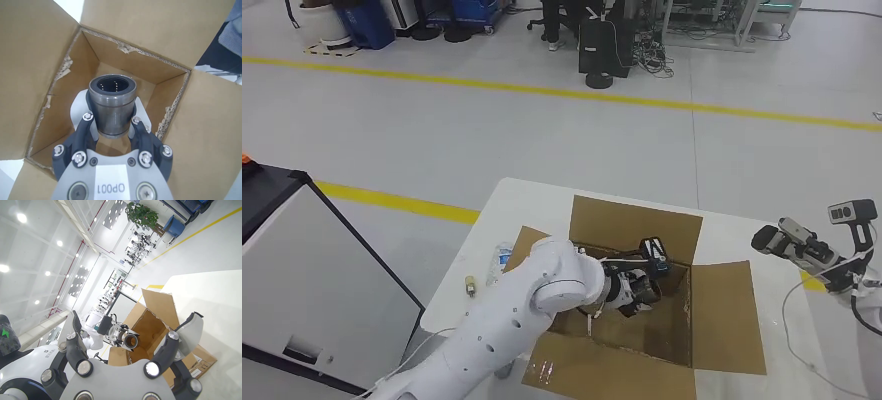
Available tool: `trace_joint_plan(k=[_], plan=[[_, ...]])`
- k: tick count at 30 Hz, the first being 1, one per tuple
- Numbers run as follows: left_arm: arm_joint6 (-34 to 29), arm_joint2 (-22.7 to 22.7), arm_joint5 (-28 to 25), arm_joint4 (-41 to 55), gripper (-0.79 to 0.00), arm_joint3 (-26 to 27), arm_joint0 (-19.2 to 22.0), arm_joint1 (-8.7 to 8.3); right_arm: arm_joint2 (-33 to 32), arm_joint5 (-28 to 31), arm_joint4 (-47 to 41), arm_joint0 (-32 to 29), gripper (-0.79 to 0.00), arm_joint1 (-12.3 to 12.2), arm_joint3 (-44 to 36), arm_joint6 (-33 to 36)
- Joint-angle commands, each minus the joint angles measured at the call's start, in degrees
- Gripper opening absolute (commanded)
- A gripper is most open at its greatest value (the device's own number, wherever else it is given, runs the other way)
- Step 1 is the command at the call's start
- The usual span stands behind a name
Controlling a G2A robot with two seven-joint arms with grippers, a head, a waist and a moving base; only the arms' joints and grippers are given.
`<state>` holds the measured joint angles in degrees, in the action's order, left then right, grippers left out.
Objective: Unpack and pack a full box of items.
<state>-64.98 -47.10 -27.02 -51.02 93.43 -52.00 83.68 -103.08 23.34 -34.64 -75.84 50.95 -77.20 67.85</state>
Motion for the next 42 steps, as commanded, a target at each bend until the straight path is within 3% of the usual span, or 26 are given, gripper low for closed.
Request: trace_joint_plan(k=[1, 14, 19, 24, 28, 32, 37, 42], plan=[[1.50, -3.37, 0.22, 0.55, -0.785, 2.25, -1.83, -0.83, 0.00, 0.00, 0.00, 0.00, 0.000, 0.00, 0.00, -0.01], [12.78, -20.11, -0.56, 3.32, -0.785, 15.08, -14.36, -4.63, 0.00, 0.00, 0.00, 0.00, 0.000, 0.00, 0.00, -0.01], [15.04, -24.95, -0.87, 5.60, -0.785, 16.81, -17.85, -5.65, 0.00, 0.00, 0.00, 0.00, 0.000, 0.00, 0.00, -0.01], [18.82, -26.87, -0.58, 5.96, -0.785, 17.02, -19.20, -6.18, 0.00, 0.00, 0.00, 0.00, 0.000, 0.00, 0.00, -0.01], [19.72, -27.89, 0.18, 5.37, -0.785, 17.69, -20.06, -6.53, 1.42, -2.25, 2.81, -1.18, 0.000, -0.02, -5.21, 0.01], [19.72, -27.89, 0.18, 5.37, -0.785, 17.69, -20.06, -6.53, 2.51, -8.36, 7.17, -1.34, 0.000, -0.42, -9.67, 1.03], [19.72, -27.89, 0.18, 5.37, -0.785, 17.69, -20.06, -6.53, 5.13, -17.48, 11.72, 0.55, 0.000, -1.15, -15.10, 7.48], [19.72, -27.89, 0.18, 5.37, -0.785, 17.69, -20.06, -6.53, 7.71, -21.32, 14.81, 2.30, 0.000, -1.47, -18.36, 10.08]])
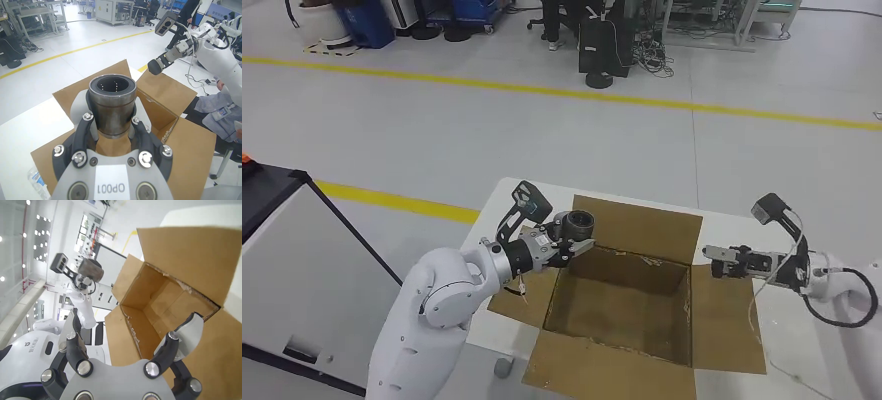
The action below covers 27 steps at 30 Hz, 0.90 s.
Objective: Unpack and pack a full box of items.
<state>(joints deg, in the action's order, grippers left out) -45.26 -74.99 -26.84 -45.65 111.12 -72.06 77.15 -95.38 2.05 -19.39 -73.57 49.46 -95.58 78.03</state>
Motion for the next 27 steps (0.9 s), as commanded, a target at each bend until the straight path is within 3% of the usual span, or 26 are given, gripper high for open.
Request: trace_joint_plan(k=[1, 12, 15, 27], plan=[[0.00, 0.00, 0.00, 0.00, -0.785, 0.00, 0.00, 0.00, 0.01, -0.03, -0.44, 0.03, 0.000, 0.01, 0.02, -0.10], [0.00, 0.00, 0.00, 0.00, -0.785, 0.00, 0.00, 0.00, 0.01, -0.03, -0.44, 0.03, 0.000, 0.01, 0.02, -0.10], [2.78, -0.70, 1.20, -0.41, -0.785, 0.37, -0.71, -0.08, 1.91, -3.57, -4.27, -0.53, 0.000, 0.19, -0.46, 0.98], [7.05, -12.25, 5.24, -3.05, -0.785, 8.00, -10.09, -1.90, 12.35, -16.69, 5.95, 5.33, 0.000, -0.01, -2.67, -0.07]])
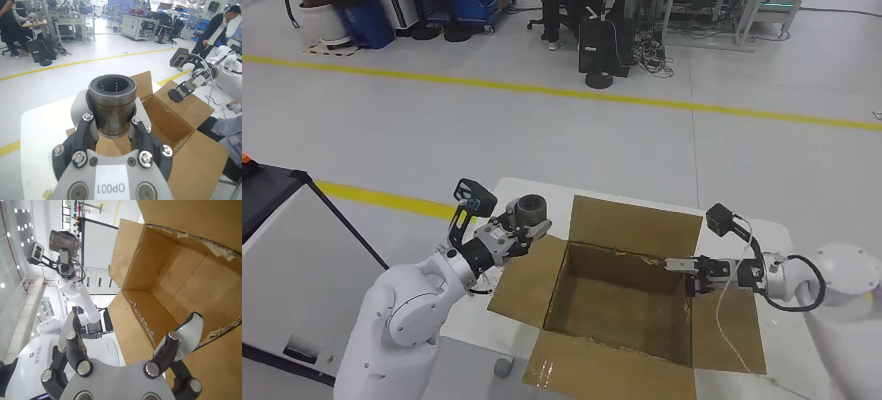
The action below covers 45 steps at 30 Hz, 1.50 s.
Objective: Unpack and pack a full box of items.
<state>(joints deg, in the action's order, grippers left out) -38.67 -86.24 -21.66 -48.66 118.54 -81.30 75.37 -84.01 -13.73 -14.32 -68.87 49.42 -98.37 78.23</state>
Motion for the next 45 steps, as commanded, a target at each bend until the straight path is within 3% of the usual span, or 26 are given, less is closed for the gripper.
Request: trace_joint_plan(k=[1, 7, 19, 31, 45], plan=[[0.95, -1.73, -0.02, 0.09, -0.785, 1.11, -1.59, -0.24, 2.19, -2.00, 1.85, 1.29, 0.000, 0.07, 0.21, -0.33], [2.41, -3.67, -0.28, -0.60, -0.785, 2.74, -3.54, -0.67, 8.27, -6.17, 8.61, 4.62, 0.000, 0.33, 0.64, -2.70], [2.41, -3.67, -0.28, -0.60, -0.785, 2.74, -3.54, -0.67, 16.57, -6.93, 13.56, 7.04, 0.000, 1.04, 1.99, -4.27], [2.41, -3.67, -0.28, -0.60, -0.785, 2.74, -3.54, -0.67, 16.98, -7.95, 17.86, 7.23, 0.000, 0.58, 4.59, -6.57], [2.41, -3.67, -0.28, -0.60, -0.785, 2.74, -3.54, -0.67, 12.99, -6.97, 20.44, 7.56, 0.000, -0.63, 8.17, -6.59]])
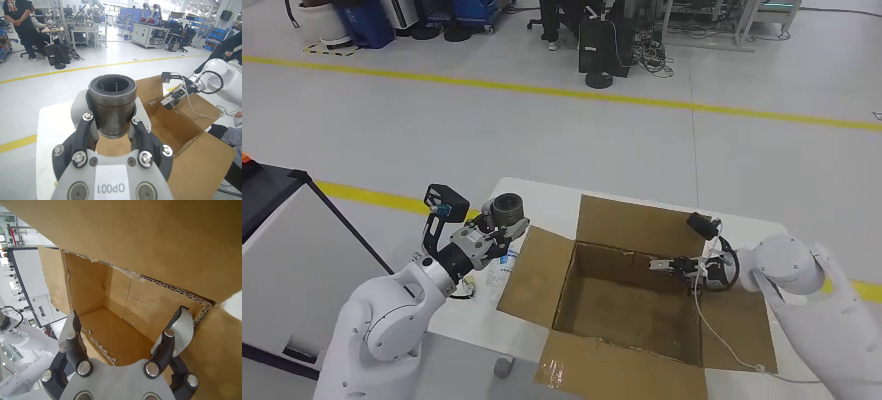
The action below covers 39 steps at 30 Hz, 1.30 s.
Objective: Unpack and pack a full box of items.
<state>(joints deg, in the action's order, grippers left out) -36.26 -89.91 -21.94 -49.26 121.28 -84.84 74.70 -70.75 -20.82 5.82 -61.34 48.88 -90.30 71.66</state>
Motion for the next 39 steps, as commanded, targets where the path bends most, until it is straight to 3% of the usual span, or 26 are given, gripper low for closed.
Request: trace_joint_plan(k=[1, 16, 28, 34, 39], plan=[[0.00, 0.00, 0.00, 0.00, -0.785, 0.00, 0.00, 0.00, -0.69, 0.40, 0.53, 0.04, 0.000, -0.21, 0.18, -0.08], [0.00, 0.00, 0.00, 0.00, -0.785, 0.00, 0.00, 0.00, -8.27, 0.85, 5.72, -1.61, 0.000, -2.40, 2.62, 0.45], [0.00, 0.00, 0.00, 0.00, -0.785, 0.00, 0.00, 0.00, -15.44, 0.96, 2.88, -3.22, 0.000, -3.53, 4.10, -1.54], [0.00, 0.00, 0.00, 0.00, -0.785, 0.00, 0.00, 0.00, -19.45, 5.06, -21.76, -4.53, 0.000, -2.73, 2.64, 5.92], [0.00, 0.00, 0.00, 0.00, -0.785, 0.00, 0.00, 0.00, -21.97, 9.58, -30.92, -6.52, 0.000, -2.39, -0.66, 3.97]])
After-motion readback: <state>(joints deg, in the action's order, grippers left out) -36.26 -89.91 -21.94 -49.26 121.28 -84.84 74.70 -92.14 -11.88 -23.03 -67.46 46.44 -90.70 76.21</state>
